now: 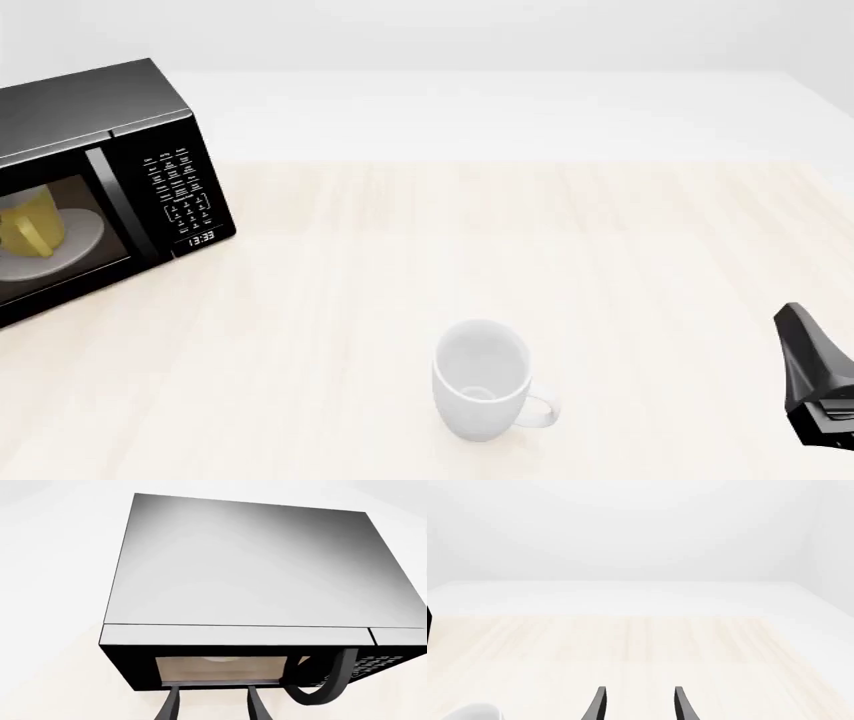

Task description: Put the yellow and white mug in the microwave and close it.

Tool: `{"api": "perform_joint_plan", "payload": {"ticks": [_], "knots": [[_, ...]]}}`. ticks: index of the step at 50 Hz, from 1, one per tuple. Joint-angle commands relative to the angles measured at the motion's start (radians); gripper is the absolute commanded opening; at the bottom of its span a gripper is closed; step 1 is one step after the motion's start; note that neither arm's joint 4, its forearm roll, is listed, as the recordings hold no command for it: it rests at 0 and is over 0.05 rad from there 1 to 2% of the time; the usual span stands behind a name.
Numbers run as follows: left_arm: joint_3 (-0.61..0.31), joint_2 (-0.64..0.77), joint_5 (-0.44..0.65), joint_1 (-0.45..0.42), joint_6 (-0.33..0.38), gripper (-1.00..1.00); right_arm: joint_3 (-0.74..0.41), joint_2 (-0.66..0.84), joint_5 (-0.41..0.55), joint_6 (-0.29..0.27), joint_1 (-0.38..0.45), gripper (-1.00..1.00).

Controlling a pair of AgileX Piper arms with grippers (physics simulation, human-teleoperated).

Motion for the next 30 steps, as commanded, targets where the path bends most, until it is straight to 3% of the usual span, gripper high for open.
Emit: {"api": "perform_joint_plan", "payload": {"ticks": [1,30], "knots": [[0.015,-0.074,0.029,0.000,-0.003,1.00,0.000,0.000,0.000,0.000,0.000,1.00],[0.064,-0.253,0.117,-0.002,0.001,1.00,0.000,0.000,0.000,0.000,0.000,1.00]]}}
